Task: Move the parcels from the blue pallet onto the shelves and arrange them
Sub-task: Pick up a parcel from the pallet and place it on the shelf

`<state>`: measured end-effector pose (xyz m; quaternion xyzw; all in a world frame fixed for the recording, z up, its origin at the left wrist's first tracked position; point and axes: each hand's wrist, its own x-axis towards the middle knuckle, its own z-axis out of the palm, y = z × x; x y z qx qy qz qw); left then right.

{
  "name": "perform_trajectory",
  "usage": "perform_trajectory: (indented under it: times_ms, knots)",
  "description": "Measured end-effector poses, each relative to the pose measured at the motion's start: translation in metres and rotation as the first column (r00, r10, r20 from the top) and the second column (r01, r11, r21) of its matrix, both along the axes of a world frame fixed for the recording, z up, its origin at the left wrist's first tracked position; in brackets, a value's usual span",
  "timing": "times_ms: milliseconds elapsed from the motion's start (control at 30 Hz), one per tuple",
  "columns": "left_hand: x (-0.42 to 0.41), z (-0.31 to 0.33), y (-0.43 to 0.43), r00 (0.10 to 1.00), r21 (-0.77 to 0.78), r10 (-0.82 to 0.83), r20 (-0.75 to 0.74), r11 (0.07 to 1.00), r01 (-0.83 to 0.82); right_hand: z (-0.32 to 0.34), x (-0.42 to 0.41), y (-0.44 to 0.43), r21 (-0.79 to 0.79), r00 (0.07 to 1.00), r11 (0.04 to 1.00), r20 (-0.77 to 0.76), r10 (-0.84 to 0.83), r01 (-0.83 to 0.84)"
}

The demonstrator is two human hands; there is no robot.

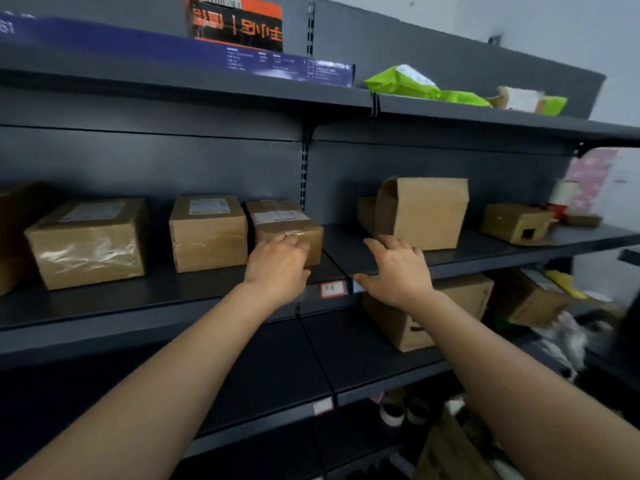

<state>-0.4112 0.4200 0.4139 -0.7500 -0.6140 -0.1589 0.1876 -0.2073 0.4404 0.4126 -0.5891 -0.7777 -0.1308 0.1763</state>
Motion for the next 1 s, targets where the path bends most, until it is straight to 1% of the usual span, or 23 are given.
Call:
perform_trajectory:
  times_ms: [200, 400, 633, 767, 1000]
  knots:
    - [0.039, -0.02, -0.048, 0.976, -0.079, -0.22, -0.011, 0.973, 0.218, -0.018, 0.043, -0.088, -0.089, 0.975, 0.972, 0.069, -0.212, 0.217]
    - [0.096, -0.041, -0.097, 0.912, -0.134, -0.407, -0.04, 0.907, 0.399, -0.042, 0.097, -0.178, -0.153, 0.916, 0.905, 0.131, -0.38, 0.397]
    - [0.185, -0.063, -0.154, 0.799, -0.21, -0.599, -0.05, 0.789, 0.578, -0.066, 0.169, -0.284, -0.241, 0.814, 0.777, 0.166, -0.557, 0.581]
    - [0.246, -0.074, -0.199, 0.728, -0.238, -0.679, -0.092, 0.725, 0.646, -0.076, 0.211, -0.352, -0.263, 0.74, 0.694, 0.159, -0.653, 0.67]
    - [0.349, -0.098, -0.3, 0.618, -0.259, -0.785, -0.046, 0.607, 0.751, -0.094, 0.282, -0.481, -0.319, 0.619, 0.547, 0.204, -0.758, 0.774]
